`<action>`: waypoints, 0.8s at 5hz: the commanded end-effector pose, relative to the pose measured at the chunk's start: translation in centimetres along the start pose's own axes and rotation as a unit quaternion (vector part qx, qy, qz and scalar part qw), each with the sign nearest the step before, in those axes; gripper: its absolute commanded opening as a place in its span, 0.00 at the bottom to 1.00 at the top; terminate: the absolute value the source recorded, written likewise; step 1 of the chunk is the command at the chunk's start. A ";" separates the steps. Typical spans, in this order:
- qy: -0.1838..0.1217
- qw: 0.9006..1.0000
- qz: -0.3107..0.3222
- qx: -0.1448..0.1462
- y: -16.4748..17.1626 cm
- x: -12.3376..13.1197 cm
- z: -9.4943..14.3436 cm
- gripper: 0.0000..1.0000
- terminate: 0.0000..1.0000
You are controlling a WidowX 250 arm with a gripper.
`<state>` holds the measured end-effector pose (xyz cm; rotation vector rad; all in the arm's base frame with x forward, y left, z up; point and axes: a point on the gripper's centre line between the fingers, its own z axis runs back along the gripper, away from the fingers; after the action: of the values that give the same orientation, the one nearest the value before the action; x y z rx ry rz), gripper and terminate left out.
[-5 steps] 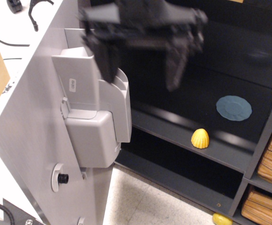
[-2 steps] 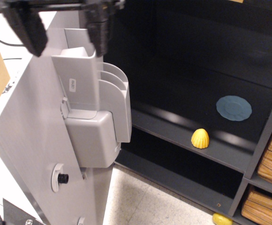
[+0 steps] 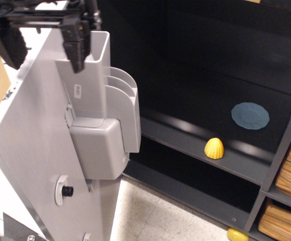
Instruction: Close fridge
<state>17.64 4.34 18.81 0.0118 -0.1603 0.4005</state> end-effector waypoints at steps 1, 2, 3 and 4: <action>-0.012 0.999 0.002 0.034 1.2 1.0 -2.0 1.00 0.00; 0.022 0.999 -0.014 0.020 -0.7 0.0 -4.1 1.00 0.00; 0.038 0.999 -0.022 -0.005 -3.6 -1.3 -4.8 1.00 0.00; 0.052 0.998 -0.026 -0.027 -7.6 -2.2 -4.3 1.00 0.00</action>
<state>19.57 -3.46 14.21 -0.0601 -0.0696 0.3459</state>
